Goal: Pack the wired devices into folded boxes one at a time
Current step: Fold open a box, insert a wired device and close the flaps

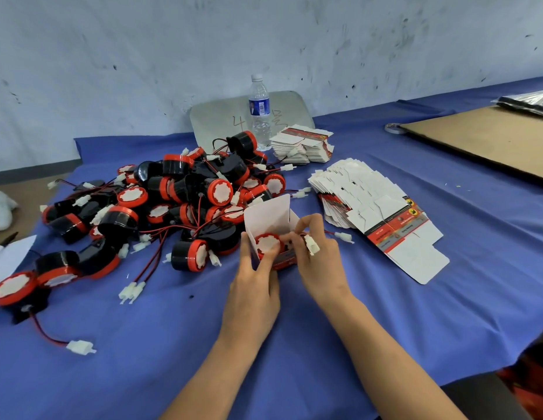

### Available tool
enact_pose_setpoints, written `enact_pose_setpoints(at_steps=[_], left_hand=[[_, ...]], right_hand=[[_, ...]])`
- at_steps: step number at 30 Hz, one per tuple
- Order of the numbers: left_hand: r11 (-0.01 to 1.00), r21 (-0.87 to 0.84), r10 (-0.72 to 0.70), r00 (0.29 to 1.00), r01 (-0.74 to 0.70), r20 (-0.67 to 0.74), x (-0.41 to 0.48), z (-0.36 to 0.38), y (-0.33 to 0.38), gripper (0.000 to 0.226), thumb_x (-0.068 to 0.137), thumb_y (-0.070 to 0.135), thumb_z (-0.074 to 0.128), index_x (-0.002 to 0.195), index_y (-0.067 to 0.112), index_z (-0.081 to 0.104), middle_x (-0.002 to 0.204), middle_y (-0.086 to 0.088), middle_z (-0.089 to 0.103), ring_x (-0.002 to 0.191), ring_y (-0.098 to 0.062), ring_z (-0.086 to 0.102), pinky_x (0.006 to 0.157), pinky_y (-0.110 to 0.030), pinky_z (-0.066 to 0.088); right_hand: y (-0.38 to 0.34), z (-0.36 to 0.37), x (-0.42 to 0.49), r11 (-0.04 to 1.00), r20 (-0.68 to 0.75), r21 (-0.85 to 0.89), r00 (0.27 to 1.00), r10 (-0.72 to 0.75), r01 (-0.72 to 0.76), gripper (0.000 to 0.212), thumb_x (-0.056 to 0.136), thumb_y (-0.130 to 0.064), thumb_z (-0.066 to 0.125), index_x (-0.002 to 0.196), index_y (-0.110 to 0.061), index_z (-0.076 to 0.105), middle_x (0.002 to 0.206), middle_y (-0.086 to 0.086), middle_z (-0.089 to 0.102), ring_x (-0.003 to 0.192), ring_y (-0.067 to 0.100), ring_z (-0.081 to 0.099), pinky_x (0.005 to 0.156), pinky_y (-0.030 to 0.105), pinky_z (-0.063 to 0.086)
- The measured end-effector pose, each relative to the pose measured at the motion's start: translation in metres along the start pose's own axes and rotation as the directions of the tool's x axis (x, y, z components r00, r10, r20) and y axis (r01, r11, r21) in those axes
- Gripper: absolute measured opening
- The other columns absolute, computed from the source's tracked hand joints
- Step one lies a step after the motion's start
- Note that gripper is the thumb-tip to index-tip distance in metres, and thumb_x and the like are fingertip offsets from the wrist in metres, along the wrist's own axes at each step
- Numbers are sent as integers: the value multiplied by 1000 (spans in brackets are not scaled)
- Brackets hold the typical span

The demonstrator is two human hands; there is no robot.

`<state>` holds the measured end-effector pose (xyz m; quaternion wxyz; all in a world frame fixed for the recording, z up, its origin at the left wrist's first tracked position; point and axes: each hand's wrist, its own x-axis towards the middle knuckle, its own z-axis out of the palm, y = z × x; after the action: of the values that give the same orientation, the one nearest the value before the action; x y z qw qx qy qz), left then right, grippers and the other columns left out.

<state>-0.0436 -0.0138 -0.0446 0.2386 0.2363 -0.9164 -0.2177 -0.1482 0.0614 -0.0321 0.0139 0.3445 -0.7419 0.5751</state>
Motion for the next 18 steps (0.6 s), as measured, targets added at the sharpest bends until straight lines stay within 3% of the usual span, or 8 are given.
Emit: enact_pose_setpoints(at_steps=[3,7,11,15,18], left_hand=[[998,-64,-7,997,2,-77,2,-1,2,32,98,20,54,128,30,58,164,-4,2,102,-33,62,73,-35,52],[998,-67,9,986,-20,-164,3,-4,4,10,95,19,58,104,21,63,163,4,4,92,-32,64,61,-42,53],[998,-63,8,988,-18,-157,4,-1,-1,7,94,23,60,101,23,59,163,5,2,89,-28,63,60,-37,51],[983,-182,-22,982,-12,-187,4,0,-6,9,88,25,68,93,26,61,159,3,17,125,-22,49,79,-26,44],[981,-191,-13,978,-28,-209,4,-1,-9,11,84,28,73,90,29,63,147,2,30,128,-21,45,81,-26,43]], right_hand=[[1,1,-2,993,-186,-18,975,-122,121,27,93,-7,60,89,-28,44,84,-2,67,71,20,61,60,20,45],[-2,-4,0,975,-430,121,895,-120,189,37,90,-13,62,102,-43,43,82,-11,62,63,11,67,61,22,52],[-2,-4,0,957,-441,9,860,-257,290,31,94,-11,55,112,-34,45,79,-23,60,66,1,67,59,17,51],[-2,-3,-2,954,-364,58,896,-254,294,22,97,-13,46,115,-26,52,93,-21,61,76,-3,66,71,27,57],[-3,-3,-4,955,-275,70,925,-261,290,27,99,-12,42,122,-17,53,101,-18,62,81,3,65,74,30,57]])
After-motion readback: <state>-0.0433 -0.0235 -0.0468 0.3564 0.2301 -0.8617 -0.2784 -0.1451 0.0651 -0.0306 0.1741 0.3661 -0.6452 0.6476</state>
